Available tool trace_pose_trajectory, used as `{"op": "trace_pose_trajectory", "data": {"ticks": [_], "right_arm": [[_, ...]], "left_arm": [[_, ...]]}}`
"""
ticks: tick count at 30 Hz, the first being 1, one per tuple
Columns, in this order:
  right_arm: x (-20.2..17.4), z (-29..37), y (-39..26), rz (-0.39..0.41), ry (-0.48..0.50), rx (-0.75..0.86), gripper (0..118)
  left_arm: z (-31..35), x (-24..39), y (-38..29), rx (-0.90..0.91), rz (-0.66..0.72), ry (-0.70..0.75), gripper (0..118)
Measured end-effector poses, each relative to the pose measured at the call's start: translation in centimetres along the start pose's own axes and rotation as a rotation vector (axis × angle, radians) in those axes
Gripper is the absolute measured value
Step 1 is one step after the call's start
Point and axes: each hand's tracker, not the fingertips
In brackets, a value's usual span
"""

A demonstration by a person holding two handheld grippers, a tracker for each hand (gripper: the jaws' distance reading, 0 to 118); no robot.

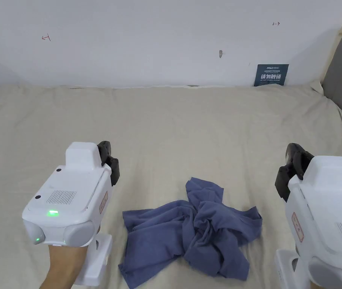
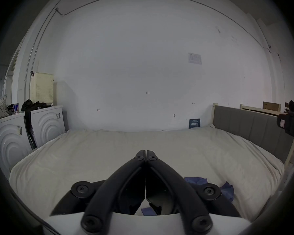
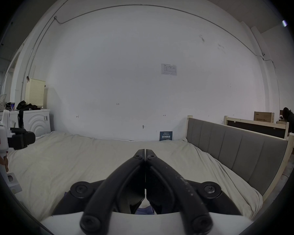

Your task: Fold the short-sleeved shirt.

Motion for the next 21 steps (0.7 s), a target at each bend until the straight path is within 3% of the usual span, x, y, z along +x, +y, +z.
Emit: {"op": "trace_pose_trajectory", "data": {"ticks": [8, 16, 17, 19, 21], "right_arm": [[0.2, -0.1, -1.0, 0.001, -0.003, -0.029, 1], [0.3, -0.3, -2.7, -0.003, 0.003, -0.08, 1], [0.4, -0.3, -2.9, -0.003, 0.004, -0.085, 1], [0.4, -0.3, -3.3, -0.004, 0.005, -0.097, 1], [0.5, -0.3, -3.6, -0.006, 0.005, -0.107, 1]], "left_arm": [[-3.1, -1.6, -5.5, -0.49, 0.271, -0.165, 0], [-2.4, 0.2, -14.8, -0.748, 0.237, -0.127, 5], [-2.1, 0.6, -15.4, -0.756, 0.232, -0.123, 13], [-2.0, 1.0, -16.4, -0.782, 0.24, -0.113, 62], [-2.0, 1.4, -17.2, -0.804, 0.245, -0.105, 103]]}}
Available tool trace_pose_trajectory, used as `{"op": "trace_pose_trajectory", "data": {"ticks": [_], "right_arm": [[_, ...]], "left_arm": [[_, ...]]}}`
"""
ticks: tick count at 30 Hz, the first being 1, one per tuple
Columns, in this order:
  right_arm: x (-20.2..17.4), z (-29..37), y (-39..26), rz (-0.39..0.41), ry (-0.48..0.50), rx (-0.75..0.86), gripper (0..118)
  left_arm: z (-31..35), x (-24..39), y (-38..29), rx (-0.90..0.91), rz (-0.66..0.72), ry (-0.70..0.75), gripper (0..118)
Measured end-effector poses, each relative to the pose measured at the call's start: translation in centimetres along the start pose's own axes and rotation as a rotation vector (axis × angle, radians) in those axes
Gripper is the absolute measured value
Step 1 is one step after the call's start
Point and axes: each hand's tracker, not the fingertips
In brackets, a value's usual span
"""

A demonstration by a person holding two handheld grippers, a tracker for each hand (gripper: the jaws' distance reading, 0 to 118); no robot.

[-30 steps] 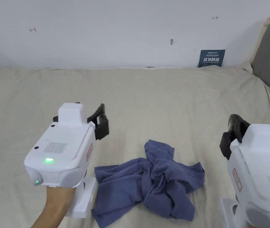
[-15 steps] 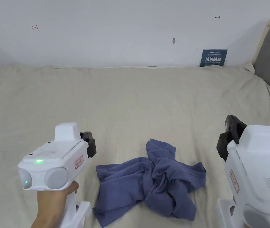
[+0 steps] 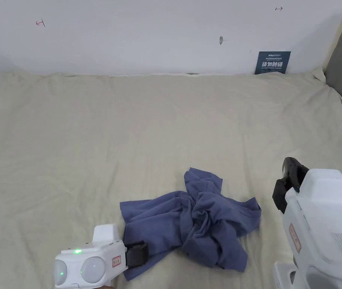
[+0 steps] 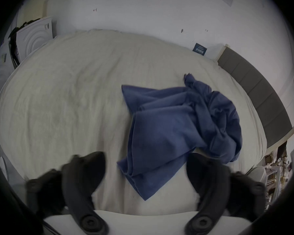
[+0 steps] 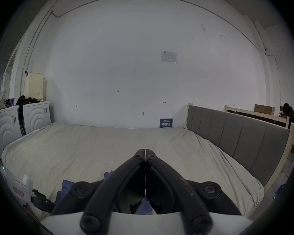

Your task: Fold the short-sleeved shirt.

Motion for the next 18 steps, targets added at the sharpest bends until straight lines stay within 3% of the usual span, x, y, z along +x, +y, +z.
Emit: {"op": "trace_pose_trajectory", "data": {"ticks": [2, 4, 5, 6, 7, 8, 11, 15, 17, 18], "right_arm": [[0.1, -0.1, -0.3, -0.001, -0.001, -0.012, 1], [0.2, -0.2, -0.6, -0.003, -0.002, -0.022, 1], [0.3, -0.3, -0.7, -0.005, -0.002, -0.028, 1], [0.3, -0.4, -0.8, -0.007, -0.001, -0.033, 1], [0.4, -0.4, -0.9, -0.008, -0.002, -0.036, 1], [0.5, -0.5, -1.0, -0.007, -0.004, -0.04, 1], [0.8, -0.8, -1.4, -0.005, -0.008, -0.053, 1], [1.7, -2.0, -2.0, -0.015, -0.025, -0.104, 4], [2.6, -4.0, -2.7, -0.021, -0.028, -0.184, 18], [2.7, -4.9, -3.1, -0.024, -0.017, -0.228, 37]], "left_arm": [[-0.5, 0.4, -0.3, 0.002, -0.009, 0.025, 105], [-1.5, 1.0, -0.5, -0.022, -0.055, 0.058, 93], [-1.9, 1.3, -0.6, -0.043, -0.074, 0.076, 80], [-2.4, 1.7, -0.8, -0.048, -0.081, 0.08, 53], [-2.8, 2.0, -1.0, -0.053, -0.092, 0.09, 34], [-3.0, 2.4, -1.5, -0.052, -0.109, 0.124, 24], [-3.1, 3.2, -1.7, -0.026, -0.157, 0.125, 11], [-2.7, 2.9, -1.0, -0.019, -0.155, 0.085, 6], [-1.4, 2.5, -0.5, 0.027, -0.122, 0.038, 6], [-0.8, 2.5, -0.2, 0.049, -0.122, 0.023, 6]]}}
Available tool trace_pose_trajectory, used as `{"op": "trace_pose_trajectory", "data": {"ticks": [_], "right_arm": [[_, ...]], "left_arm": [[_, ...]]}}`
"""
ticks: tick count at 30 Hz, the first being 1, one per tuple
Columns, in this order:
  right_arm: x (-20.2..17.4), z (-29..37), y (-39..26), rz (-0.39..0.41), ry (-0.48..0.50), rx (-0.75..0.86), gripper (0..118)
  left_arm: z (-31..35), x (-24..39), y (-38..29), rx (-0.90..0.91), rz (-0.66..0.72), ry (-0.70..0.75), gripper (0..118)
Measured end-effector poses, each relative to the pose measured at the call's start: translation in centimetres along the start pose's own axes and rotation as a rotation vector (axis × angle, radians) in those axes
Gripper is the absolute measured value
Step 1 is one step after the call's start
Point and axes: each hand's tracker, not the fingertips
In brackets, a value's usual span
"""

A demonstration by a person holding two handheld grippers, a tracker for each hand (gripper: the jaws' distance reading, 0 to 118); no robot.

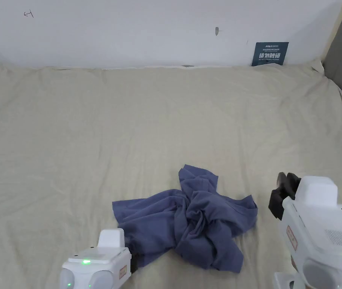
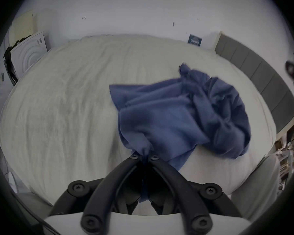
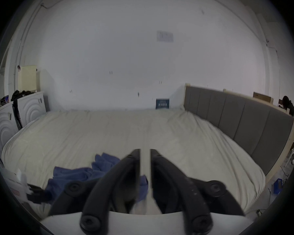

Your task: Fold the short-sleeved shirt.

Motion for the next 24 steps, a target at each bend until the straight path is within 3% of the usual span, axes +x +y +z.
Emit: {"op": "trace_pose_trajectory", "data": {"ticks": [3, 4, 11, 13, 15, 18, 21, 24], "right_arm": [[0.6, -4.7, -1.0, -0.016, 0.021, -0.172, 91], [0.8, -6.0, -1.3, -0.019, 0.022, -0.222, 100], [-0.1, -16.9, -6.3, -0.006, 0.037, -0.511, 103], [-0.4, -18.6, -7.3, 0.005, 0.034, -0.577, 90], [-1.0, -19.7, -8.1, 0.039, 0.036, -0.616, 57], [-1.9, -19.5, -8.6, 0.111, 0.061, -0.584, 41], [-2.5, -18.4, -8.1, 0.197, 0.07, -0.576, 8], [-2.7, -17.3, -7.7, 0.24, 0.074, -0.554, 6]], "left_arm": [[2.1, -0.5, 1.4, 0.07, 0.018, -0.058, 6], [2.6, -0.6, 1.9, 0.084, 0.034, -0.08, 6], [2.8, -1.7, 3.7, 0.102, 0.095, -0.121, 6], [2.5, -1.7, 3.7, 0.093, 0.087, -0.121, 6], [2.2, -1.8, 3.7, 0.09, 0.079, -0.122, 6], [1.7, -2.1, 3.4, 0.076, 0.091, -0.128, 6], [1.5, -2.2, 3.1, 0.07, 0.102, -0.126, 6], [1.5, -2.0, 2.9, 0.066, 0.104, -0.133, 6]]}}
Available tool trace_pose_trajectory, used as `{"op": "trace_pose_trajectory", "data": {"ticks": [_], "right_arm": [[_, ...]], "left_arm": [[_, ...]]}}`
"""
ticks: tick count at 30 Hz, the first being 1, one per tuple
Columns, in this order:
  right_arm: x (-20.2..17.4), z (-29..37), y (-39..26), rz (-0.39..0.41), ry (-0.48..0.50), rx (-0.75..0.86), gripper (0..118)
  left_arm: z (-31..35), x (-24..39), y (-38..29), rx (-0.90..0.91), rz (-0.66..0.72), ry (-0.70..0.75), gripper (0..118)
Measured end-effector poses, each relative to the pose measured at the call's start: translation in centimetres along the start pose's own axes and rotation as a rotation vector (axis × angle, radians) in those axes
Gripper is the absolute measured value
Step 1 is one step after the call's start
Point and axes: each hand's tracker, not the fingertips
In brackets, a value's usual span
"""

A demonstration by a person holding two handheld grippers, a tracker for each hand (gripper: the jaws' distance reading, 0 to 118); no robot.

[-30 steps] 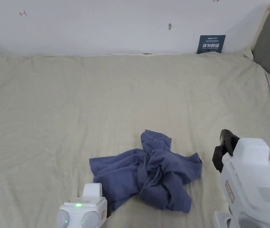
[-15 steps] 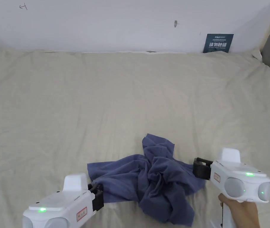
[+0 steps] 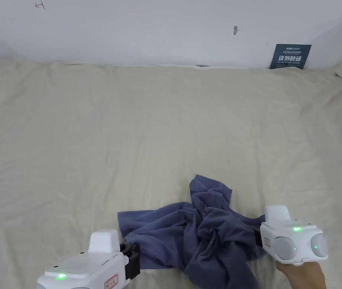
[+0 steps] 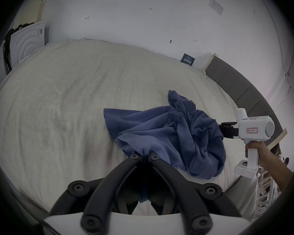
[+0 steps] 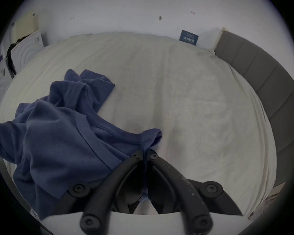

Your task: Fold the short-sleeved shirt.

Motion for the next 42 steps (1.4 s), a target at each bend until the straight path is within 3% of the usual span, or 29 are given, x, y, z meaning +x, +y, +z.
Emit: {"op": "trace_pose_trajectory", "data": {"ticks": [4, 12, 20, 27, 35, 42], "right_arm": [[0.7, 3.3, -0.2, 0.01, -0.005, 0.08, 5], [4.1, 13.7, 4.1, -0.039, -0.014, 0.389, 4], [6.8, 22.8, 12.9, -0.03, -0.083, 0.621, 4], [8.4, 27.3, 20.7, -0.073, -0.113, 0.773, 4], [8.2, 28.2, 27.2, -0.084, -0.114, 0.87, 4], [7.3, 23.7, 28.3, -0.112, -0.087, 0.844, 4]], "left_arm": [[1.0, 0.3, 0.2, 0.027, -0.001, -0.009, 6], [3.4, -0.5, 4.6, 0.133, 0.078, -0.058, 6], [8.0, -2.6, 17.3, 0.369, 0.02, 0.012, 6], [13.5, -3.9, 29.5, 0.567, 0.01, 0.094, 6], [15.4, -4.7, 39.1, 0.673, -0.016, 0.18, 6], [11.8, -5.7, 40.5, 0.654, -0.06, 0.295, 6]]}}
